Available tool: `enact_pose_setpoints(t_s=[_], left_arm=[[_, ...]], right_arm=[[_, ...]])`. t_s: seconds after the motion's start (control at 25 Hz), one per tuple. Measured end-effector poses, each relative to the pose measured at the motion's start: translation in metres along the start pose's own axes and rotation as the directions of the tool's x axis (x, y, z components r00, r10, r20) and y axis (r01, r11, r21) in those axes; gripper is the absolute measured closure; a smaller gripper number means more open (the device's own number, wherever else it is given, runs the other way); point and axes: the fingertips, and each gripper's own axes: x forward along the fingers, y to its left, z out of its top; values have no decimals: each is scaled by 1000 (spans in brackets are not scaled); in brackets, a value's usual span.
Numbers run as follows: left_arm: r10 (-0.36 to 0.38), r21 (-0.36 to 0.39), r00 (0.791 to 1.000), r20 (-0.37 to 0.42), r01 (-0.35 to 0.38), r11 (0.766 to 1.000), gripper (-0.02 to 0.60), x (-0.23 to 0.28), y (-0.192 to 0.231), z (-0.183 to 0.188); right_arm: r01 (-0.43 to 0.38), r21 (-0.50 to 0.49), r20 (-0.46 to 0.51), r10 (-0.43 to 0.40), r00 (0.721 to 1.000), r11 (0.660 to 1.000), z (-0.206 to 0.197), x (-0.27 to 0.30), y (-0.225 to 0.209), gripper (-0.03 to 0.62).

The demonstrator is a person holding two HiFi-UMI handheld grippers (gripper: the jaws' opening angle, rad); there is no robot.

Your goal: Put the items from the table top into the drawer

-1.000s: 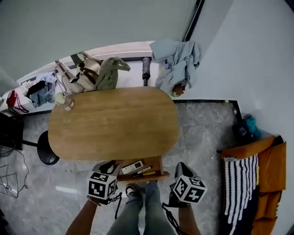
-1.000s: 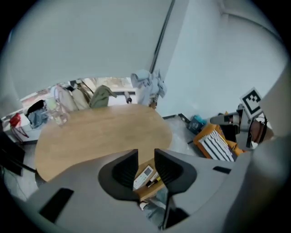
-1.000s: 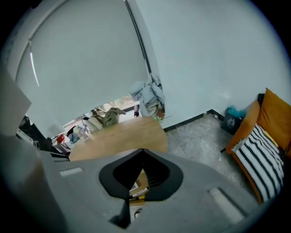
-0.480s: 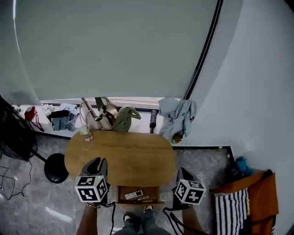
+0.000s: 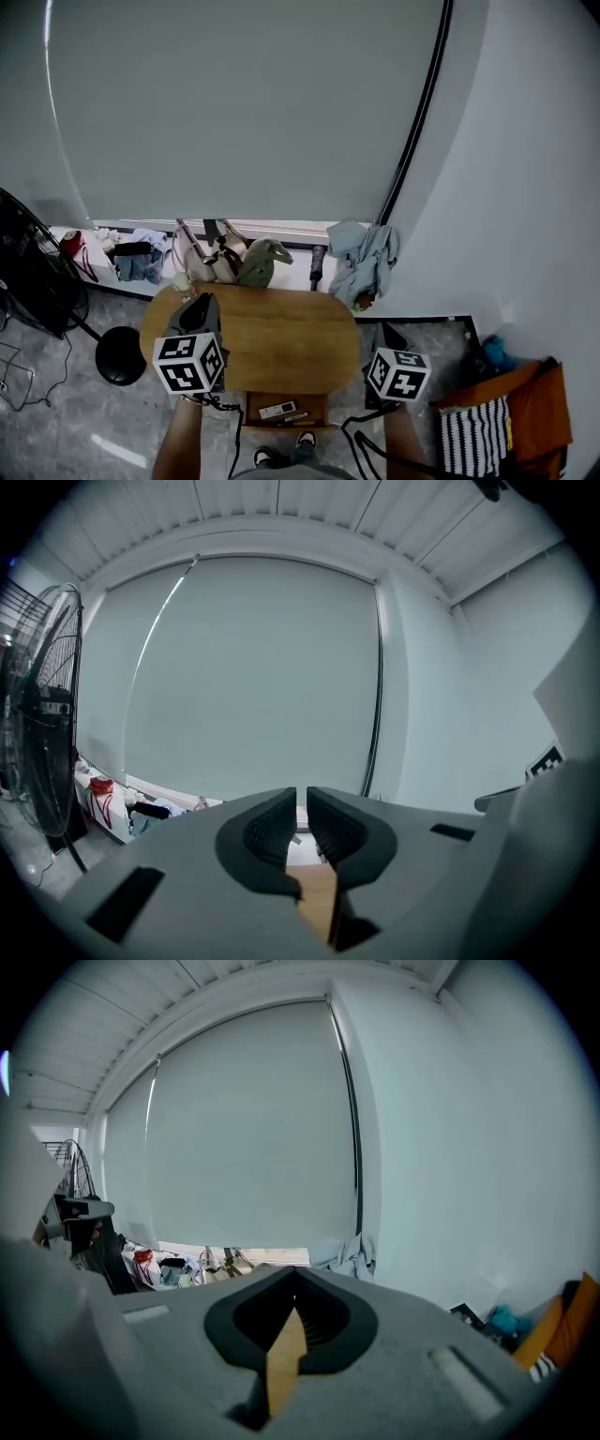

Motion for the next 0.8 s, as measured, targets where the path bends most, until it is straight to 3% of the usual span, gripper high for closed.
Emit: enact_pose_setpoints(t_s=[0.8], left_arm=[[-28, -7, 999, -22, 28, 1000, 557, 13, -6, -14]], right_arm=[[19, -11, 13, -18, 1000, 1000, 7, -5, 1, 589]])
